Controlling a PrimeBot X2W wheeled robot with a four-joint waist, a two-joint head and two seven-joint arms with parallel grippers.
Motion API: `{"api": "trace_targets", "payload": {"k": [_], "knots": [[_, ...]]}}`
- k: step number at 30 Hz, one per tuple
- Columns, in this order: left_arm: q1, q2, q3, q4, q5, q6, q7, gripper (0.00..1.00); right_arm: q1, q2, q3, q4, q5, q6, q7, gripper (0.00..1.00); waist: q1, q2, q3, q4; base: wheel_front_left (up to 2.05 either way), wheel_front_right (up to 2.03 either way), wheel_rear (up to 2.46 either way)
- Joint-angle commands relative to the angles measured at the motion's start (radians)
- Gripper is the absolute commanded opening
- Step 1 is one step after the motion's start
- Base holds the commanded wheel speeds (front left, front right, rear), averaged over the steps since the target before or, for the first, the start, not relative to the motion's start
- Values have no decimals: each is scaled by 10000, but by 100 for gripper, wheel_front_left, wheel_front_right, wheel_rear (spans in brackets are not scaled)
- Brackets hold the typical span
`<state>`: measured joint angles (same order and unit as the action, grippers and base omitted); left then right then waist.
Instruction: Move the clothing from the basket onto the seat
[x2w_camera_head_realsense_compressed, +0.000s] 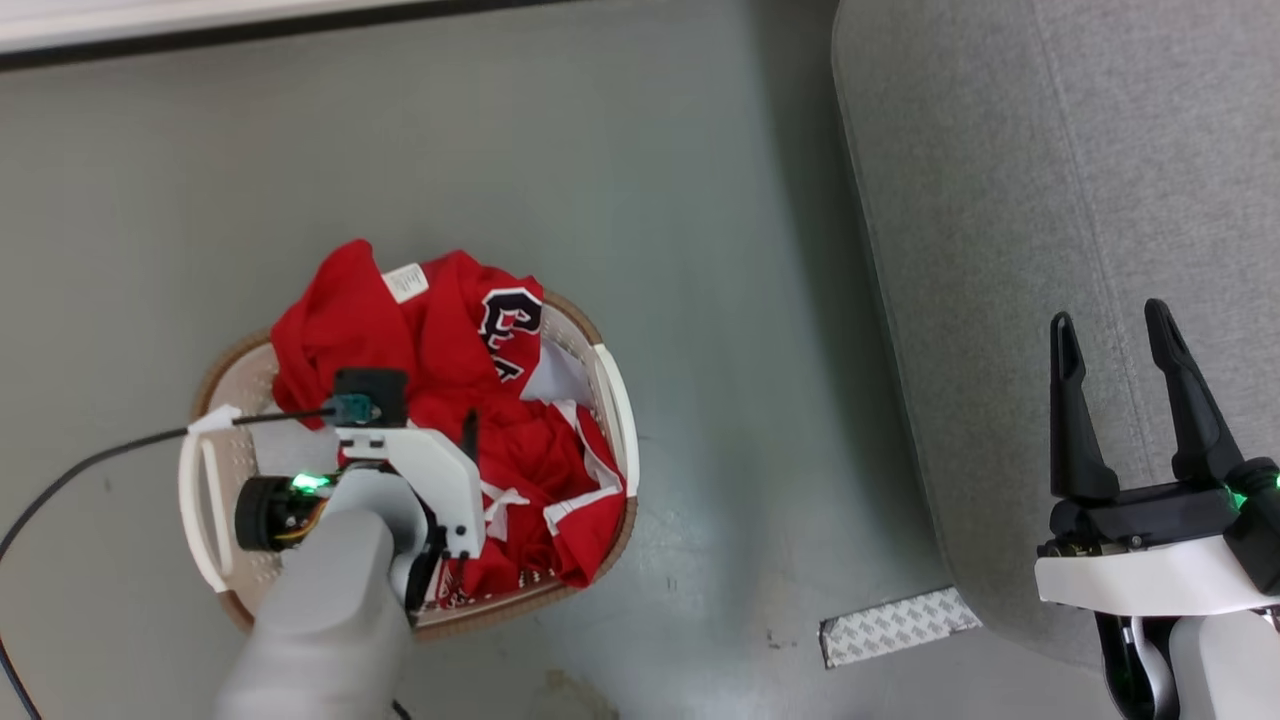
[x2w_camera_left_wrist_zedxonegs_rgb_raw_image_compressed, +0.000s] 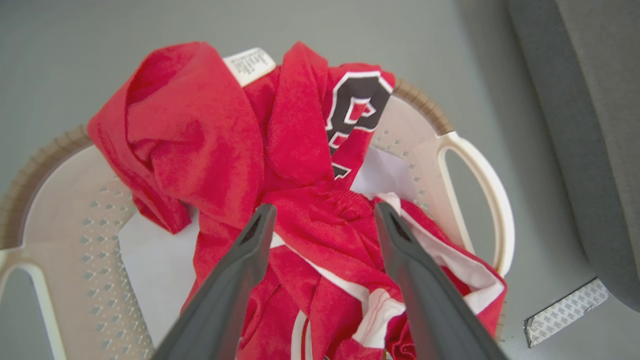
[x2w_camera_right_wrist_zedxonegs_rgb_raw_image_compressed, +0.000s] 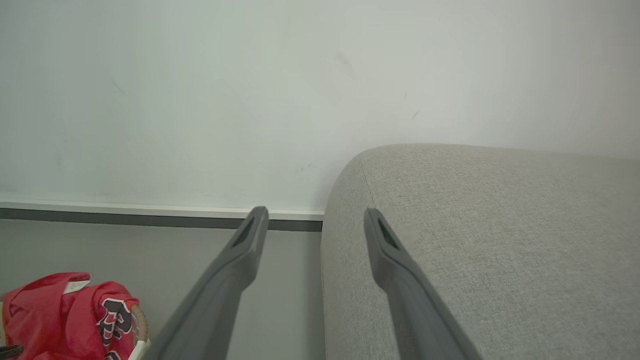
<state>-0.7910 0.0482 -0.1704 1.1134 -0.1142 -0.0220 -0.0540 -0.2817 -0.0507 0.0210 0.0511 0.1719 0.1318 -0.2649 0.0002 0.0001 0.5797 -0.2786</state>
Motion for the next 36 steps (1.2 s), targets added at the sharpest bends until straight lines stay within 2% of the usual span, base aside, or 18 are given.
{"api": "trace_targets", "payload": {"k": [1, 5, 19, 28, 36], "knots": [[-156, 73, 64, 161, -122, 88, 72, 100, -114, 3, 9, -51, 63, -21, 7, 100, -2, -1, 257, -61, 0, 0, 0], [-539, 61, 208, 736, -378, 335, 314, 100, -262, 2, 97, -118, 138, -21, 7, 100, -2, -1, 592, -66, 0, 0, 0], [-1362, 224, 369, 1499, -823, 572, 692, 100, -543, 1, 334, -321, 328, -21, 7, 100, -2, -1, 1548, -257, 0, 0, 0], [-2007, 351, 429, 1597, -1072, 648, 813, 100, -732, 3, 422, -456, 421, -21, 7, 100, -2, -1, 2385, -399, 0, 0, 0], [-2331, 249, 217, 1656, -1144, 419, 898, 100, -849, 3, 484, -535, 457, -21, 7, 100, -2, -1, 2916, -481, 0, 0, 0]]}}
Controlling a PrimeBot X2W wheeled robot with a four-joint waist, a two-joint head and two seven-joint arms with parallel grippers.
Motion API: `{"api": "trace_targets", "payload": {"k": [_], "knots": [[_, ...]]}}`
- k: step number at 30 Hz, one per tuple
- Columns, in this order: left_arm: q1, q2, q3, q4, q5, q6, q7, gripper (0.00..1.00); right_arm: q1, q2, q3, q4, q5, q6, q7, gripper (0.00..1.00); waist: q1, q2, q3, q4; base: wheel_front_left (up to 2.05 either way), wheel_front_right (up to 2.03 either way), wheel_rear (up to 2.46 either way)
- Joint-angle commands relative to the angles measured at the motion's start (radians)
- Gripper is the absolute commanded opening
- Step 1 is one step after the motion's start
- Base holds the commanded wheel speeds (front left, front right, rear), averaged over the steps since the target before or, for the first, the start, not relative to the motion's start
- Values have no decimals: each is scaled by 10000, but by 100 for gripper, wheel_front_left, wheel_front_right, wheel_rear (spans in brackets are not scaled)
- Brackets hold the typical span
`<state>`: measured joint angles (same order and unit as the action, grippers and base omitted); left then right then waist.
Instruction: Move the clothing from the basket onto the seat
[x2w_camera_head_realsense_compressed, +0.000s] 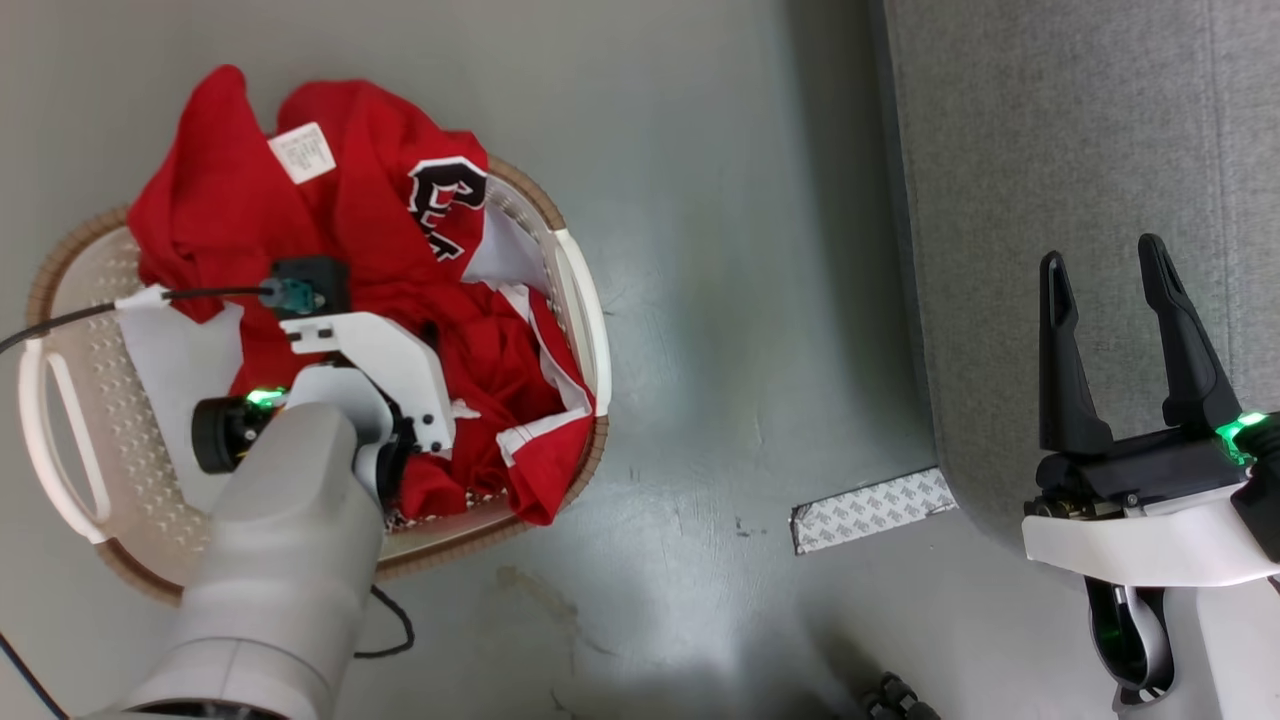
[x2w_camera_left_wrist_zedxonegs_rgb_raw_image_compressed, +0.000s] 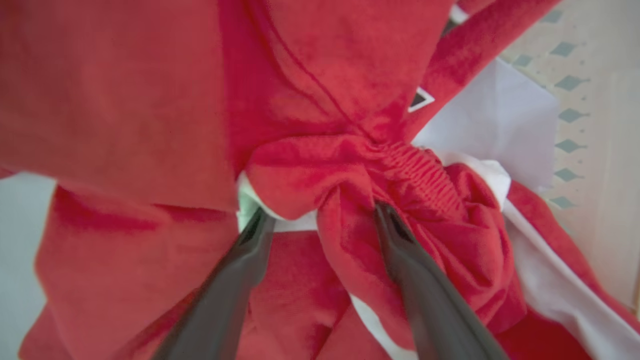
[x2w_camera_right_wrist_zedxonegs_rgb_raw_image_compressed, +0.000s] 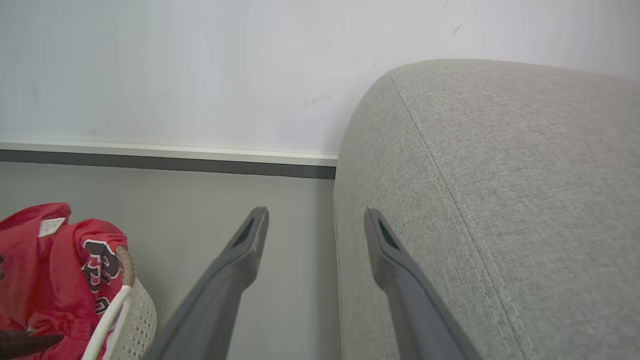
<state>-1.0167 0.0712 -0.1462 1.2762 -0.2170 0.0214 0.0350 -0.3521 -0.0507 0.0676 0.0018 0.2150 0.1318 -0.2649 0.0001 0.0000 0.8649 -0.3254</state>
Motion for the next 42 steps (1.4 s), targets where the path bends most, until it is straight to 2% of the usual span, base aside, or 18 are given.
{"api": "trace_targets", "payload": {"k": [1, 5, 7, 13, 16, 20, 26, 31, 36, 42], "knots": [[-87, -7, -80, 38, -102, -48, 53, 100, -155, 3, 21, -60, 19, -21, 7, 100, -1, 0, 108, -17, 0, 0, 0], [-158, -66, -266, 67, -63, -203, 176, 100, -184, 1, -14, -106, -68, -21, 7, 100, -1, 0, 258, 11, 0, 0, 0], [-152, -99, -399, 81, -11, -323, 230, 0, -194, 3, -44, -94, -138, -23, 7, 100, -1, 0, 280, 72, 0, 0, 0], [93, -170, -533, 83, -310, -737, -75, 0, -245, 1, -140, 87, -256, -21, 7, 100, -1, 0, -119, 419, 0, 0, 0], [360, -181, -392, -52, -844, -1173, -456, 0, -217, 1, -142, 190, -307, -21, 6, 100, -1, 0, -610, 566, 0, 0, 0], [990, -190, -668, -706, -2346, -1518, -695, 0, -13, -2, -142, 411, -358, -23, 7, 100, -1, 0, -1495, 738, 0, 0, 0], [2551, -177, -2561, -3152, -5477, -1510, -615, 0, 539, -6, -343, 739, -552, -21, 8, 100, -1, 0, -3012, 1211, 0, 0, 0], [3447, -183, -3451, -4234, -7013, -1515, -1119, 0, 1233, -8, -661, 953, -729, -21, 8, 100, -1, 0, -4288, 1652, 0, 0, 0], [3979, -186, -3864, -4614, -7573, -1517, -1800, 0, 1856, -9, -866, 1122, -853, -21, 8, 100, -1, 0, -5389, 1980, 0, 0, 0], [4473, 11, -4086, -4871, -7444, -1517, -2417, 0, 2452, -8, -1007, 1247, -932, -21, 6, 100, -1, 0, -6506, 2333, 0, 0, 0]]}}
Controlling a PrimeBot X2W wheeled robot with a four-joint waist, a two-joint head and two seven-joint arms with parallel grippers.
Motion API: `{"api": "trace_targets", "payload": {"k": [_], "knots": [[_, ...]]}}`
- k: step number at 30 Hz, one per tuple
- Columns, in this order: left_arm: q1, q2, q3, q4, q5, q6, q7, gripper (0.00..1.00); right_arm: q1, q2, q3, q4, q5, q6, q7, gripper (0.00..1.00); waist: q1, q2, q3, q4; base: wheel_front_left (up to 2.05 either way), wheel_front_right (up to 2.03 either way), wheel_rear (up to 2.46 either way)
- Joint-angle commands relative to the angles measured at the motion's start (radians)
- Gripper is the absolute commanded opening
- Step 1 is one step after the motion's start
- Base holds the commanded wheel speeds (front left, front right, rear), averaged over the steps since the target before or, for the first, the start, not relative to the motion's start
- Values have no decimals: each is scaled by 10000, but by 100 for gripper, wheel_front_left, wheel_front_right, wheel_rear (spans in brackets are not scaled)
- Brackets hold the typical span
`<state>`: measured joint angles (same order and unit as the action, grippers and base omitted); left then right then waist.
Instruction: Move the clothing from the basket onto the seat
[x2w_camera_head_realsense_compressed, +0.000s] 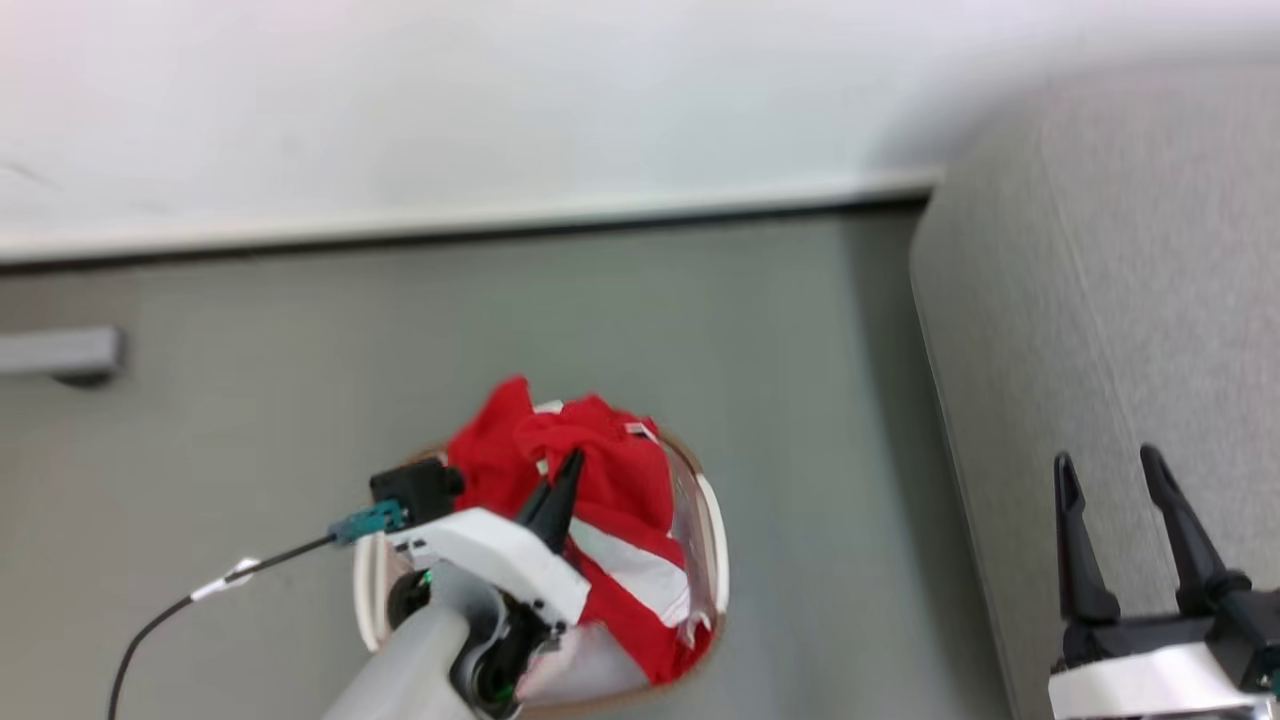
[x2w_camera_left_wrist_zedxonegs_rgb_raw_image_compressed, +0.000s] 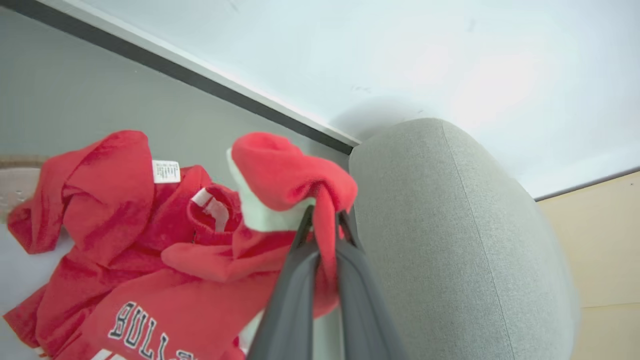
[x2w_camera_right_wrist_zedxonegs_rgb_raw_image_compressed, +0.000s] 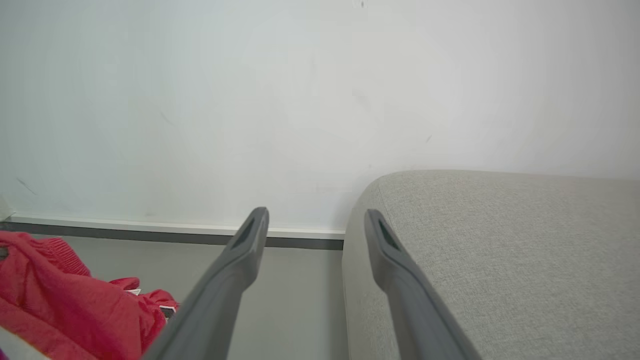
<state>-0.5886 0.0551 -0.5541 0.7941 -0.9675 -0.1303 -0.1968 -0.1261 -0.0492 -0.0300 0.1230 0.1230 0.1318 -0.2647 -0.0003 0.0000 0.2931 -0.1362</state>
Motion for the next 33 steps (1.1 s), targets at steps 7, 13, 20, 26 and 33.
{"api": "trace_targets", "payload": {"k": [7, 13, 20, 26, 33], "knots": [[772, 746, 110, -762, 660, 163, -592, 0, 941, -25, -229, 179, -278, -21, 6, 100, 3, 0, -2022, 782, 0, 0, 0], [1431, 1260, 535, -2069, 1393, 518, -686, 0, 1477, -24, -428, 170, -433, -21, 6, 100, 3, 0, -2856, 914, 0, 0, 0], [2273, 1715, 1081, -3819, 2436, 737, -684, 0, 1774, -178, -490, 83, -484, -21, 6, 100, 3, 0, -3273, 947, 0, 0, 0], [2697, 2023, 1159, -4437, 2613, 771, -684, 0, 1910, -283, -509, 47, -447, -23, 6, 100, 3, 0, -3428, 938, 0, 0, 0], [2898, 2238, 1092, -5008, 2672, 922, -524, 0, 1937, -329, -417, -25, -427, -21, 6, 100, 3, 0, -3473, 963, 0, 0, 0]]}}
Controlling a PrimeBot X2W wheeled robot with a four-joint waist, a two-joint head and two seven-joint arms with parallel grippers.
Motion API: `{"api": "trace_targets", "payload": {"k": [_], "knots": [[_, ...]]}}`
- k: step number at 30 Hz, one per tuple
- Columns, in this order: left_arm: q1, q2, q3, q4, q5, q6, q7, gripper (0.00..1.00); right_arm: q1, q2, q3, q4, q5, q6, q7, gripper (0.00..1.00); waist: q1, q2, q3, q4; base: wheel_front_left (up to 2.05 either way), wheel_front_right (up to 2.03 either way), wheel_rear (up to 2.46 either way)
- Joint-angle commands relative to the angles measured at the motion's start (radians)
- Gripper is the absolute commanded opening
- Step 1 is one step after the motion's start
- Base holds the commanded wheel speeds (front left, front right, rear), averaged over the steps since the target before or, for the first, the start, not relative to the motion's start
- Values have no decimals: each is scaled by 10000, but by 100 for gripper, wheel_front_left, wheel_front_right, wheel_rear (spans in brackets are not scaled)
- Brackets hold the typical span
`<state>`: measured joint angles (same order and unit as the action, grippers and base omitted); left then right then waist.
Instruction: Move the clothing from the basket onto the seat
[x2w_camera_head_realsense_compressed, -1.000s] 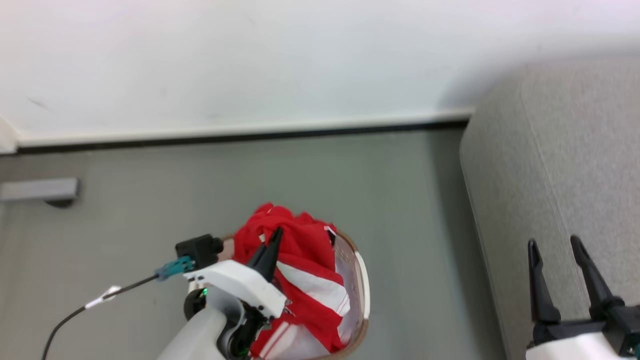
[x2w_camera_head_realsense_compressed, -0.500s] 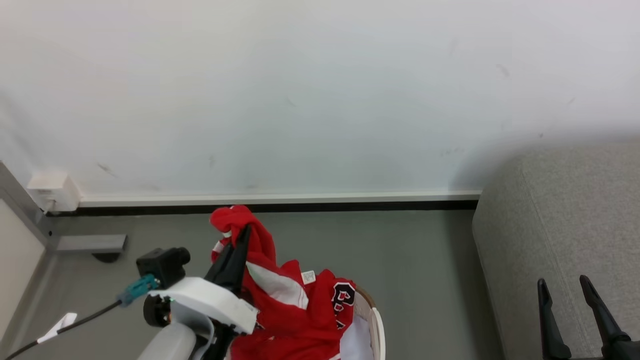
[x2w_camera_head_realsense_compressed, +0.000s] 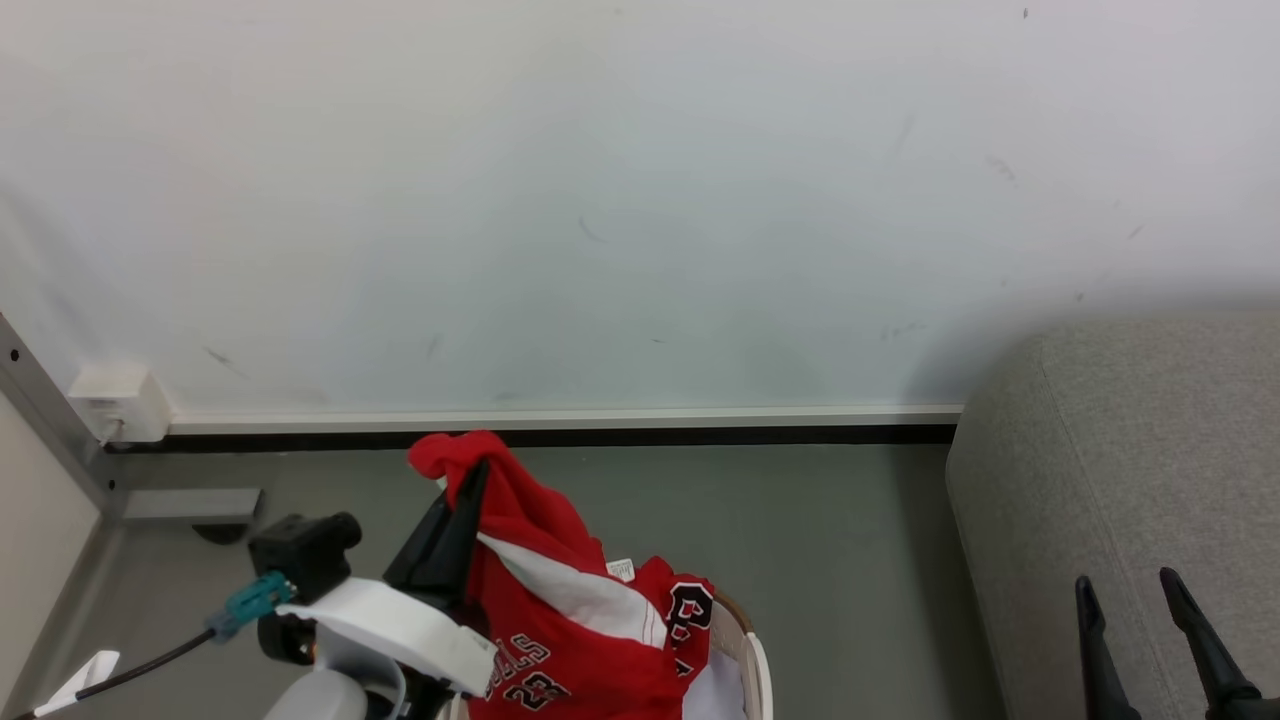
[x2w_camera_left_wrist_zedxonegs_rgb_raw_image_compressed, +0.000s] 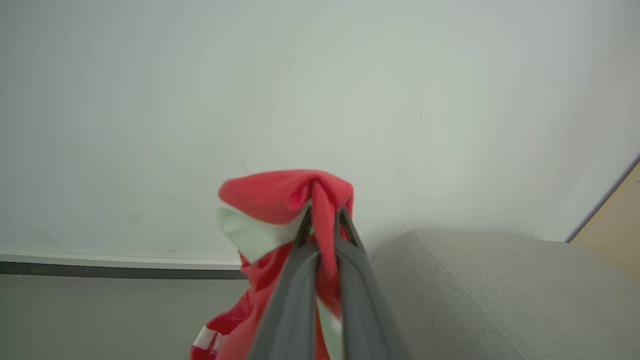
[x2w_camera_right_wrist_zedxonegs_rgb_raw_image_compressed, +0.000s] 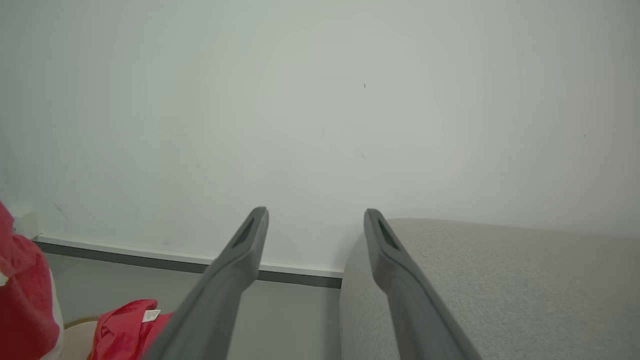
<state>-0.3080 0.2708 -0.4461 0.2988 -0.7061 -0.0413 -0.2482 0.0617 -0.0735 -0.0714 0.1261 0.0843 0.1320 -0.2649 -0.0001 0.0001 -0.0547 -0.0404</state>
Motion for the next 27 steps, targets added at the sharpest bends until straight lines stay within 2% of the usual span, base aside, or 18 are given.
{"api": "trace_targets", "payload": {"k": [1, 5, 9, 17, 22, 27], "knots": [[108, 102, -4, -137, 62, 39, 17, 0, 35, -100, 72, -85, -32, -23, 8, 100, 1, -1, 11, 9, 0, 0, 0], [80, 189, -217, -583, 222, -67, 141, 0, -159, -313, 616, -336, 124, -23, 8, 100, 1, -1, 47, 10, 0, 0, 0], [-89, 250, -469, -1134, 387, -176, 264, 0, -474, -801, 1593, -644, 444, -23, 8, 100, 1, -1, 77, -11, 0, 0, 0], [-638, 307, -1407, -1813, 718, -582, 747, 0, -1605, -2502, 4724, -948, 1865, -23, 69, 100, 1, -1, 78, -29, 0, 0, 0], [-1178, 34, -2142, -1746, 897, -772, 928, 0, -2513, -3478, 6423, -1225, 2878, -23, 479, 100, 1, -1, 69, -19, 0, 0, 0], [-1602, -311, -2893, -1833, 850, -861, 952, 0, -3153, -3976, 7459, -1536, 3740, -25, 868, 100, 1, -1, 89, -71, 0, 0, 0]]}}
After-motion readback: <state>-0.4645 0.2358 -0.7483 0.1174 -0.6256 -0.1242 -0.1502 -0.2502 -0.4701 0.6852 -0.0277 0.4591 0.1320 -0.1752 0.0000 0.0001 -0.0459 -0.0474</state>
